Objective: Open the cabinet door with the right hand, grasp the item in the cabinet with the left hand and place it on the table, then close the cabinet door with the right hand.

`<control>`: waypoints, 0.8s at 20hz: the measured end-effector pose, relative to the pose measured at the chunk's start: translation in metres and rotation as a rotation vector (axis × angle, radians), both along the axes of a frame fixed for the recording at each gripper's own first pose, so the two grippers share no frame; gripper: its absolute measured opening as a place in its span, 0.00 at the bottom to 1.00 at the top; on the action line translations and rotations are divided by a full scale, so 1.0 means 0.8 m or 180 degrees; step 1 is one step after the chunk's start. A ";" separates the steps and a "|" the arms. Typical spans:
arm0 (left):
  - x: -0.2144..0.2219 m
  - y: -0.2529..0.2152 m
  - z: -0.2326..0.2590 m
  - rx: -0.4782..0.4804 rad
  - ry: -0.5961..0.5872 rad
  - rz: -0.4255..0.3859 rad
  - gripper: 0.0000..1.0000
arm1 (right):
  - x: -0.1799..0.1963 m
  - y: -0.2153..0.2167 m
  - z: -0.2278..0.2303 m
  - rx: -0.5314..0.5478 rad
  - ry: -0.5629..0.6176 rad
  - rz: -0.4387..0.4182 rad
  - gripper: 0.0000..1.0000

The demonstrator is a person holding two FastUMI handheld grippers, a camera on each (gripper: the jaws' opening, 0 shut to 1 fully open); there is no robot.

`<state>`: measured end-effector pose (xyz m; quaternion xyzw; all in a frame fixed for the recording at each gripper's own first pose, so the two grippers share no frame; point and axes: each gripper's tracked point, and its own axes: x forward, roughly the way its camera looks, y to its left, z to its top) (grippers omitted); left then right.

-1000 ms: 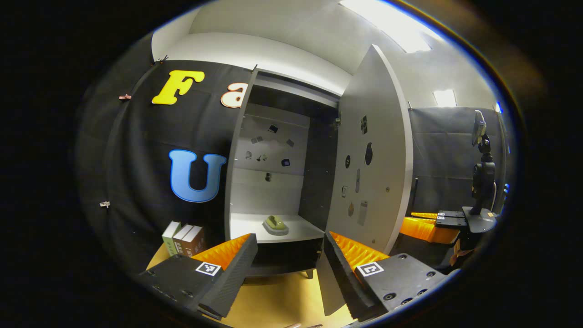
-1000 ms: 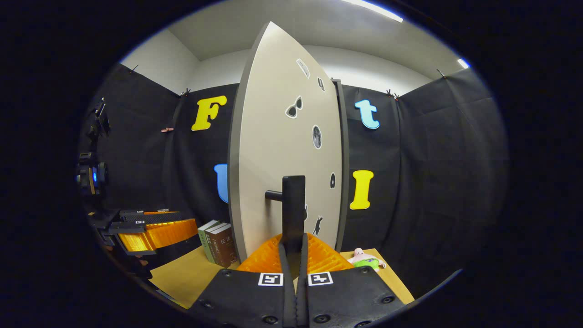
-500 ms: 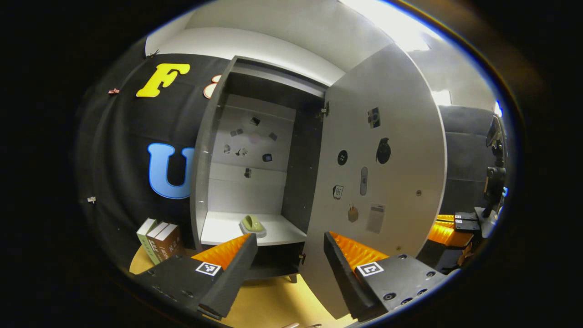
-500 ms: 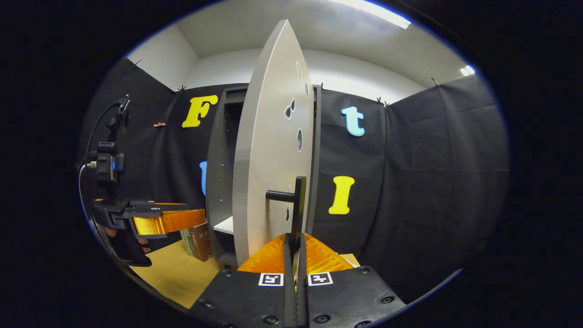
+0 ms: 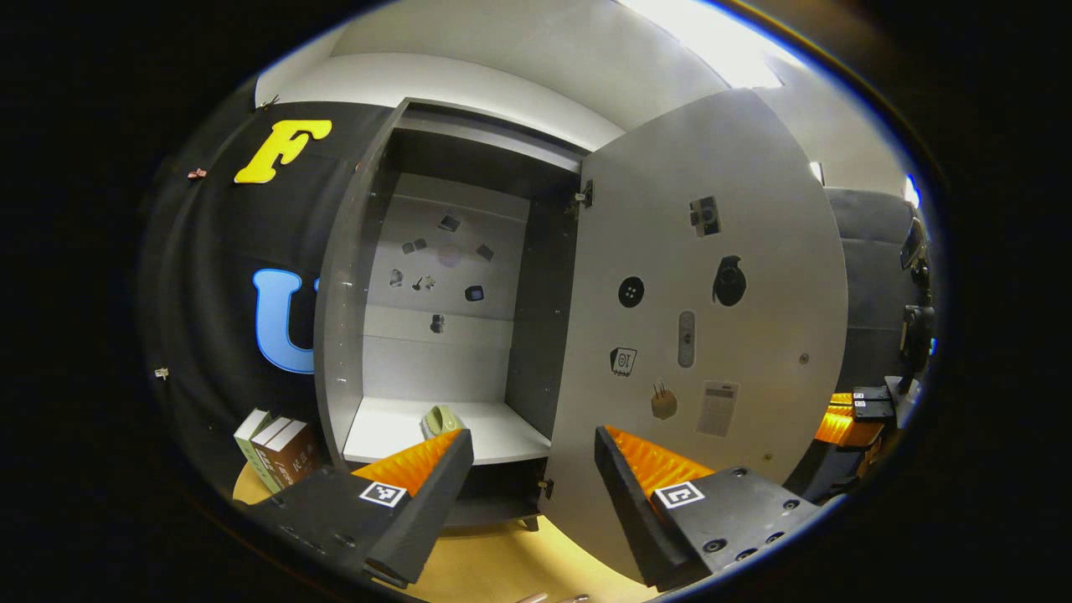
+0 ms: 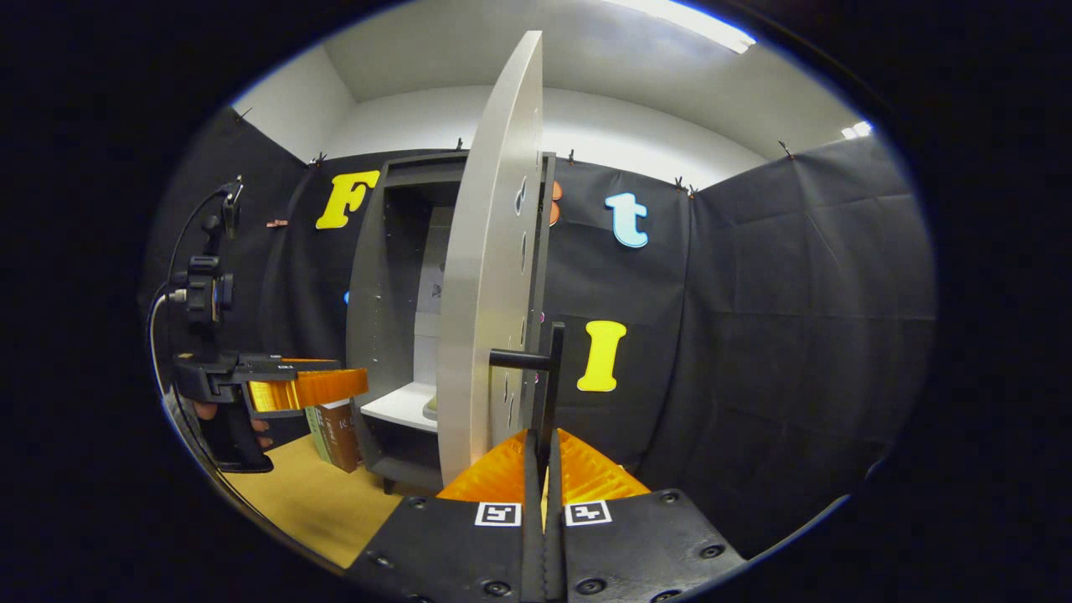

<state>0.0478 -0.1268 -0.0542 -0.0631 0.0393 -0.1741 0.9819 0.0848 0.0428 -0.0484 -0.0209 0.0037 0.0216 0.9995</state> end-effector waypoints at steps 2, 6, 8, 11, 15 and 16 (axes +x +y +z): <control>0.006 0.001 -0.003 0.0036 0.0021 0.0032 0.92 | -0.002 0.001 -0.002 -0.0048 -0.0017 0.0019 0.05; 0.023 0.008 -0.004 0.0134 0.0019 0.0075 0.87 | 0.003 -0.009 -0.001 -0.0117 0.0006 0.0008 0.04; 0.033 0.015 -0.003 0.0195 -0.0010 0.0091 0.87 | -0.010 -0.006 -0.006 -0.0109 0.0020 0.0033 0.05; 0.050 0.025 -0.006 0.0247 -0.0029 0.0068 0.92 | -0.019 -0.015 -0.010 -0.0275 0.0029 -0.0044 0.05; 0.083 0.047 -0.016 0.0287 0.0018 0.0122 0.91 | -0.044 -0.086 -0.016 -0.0427 0.0059 -0.0679 0.05; 0.086 0.048 -0.020 0.0338 0.0032 0.0135 0.91 | -0.052 -0.104 -0.018 -0.0385 0.0075 -0.0855 0.05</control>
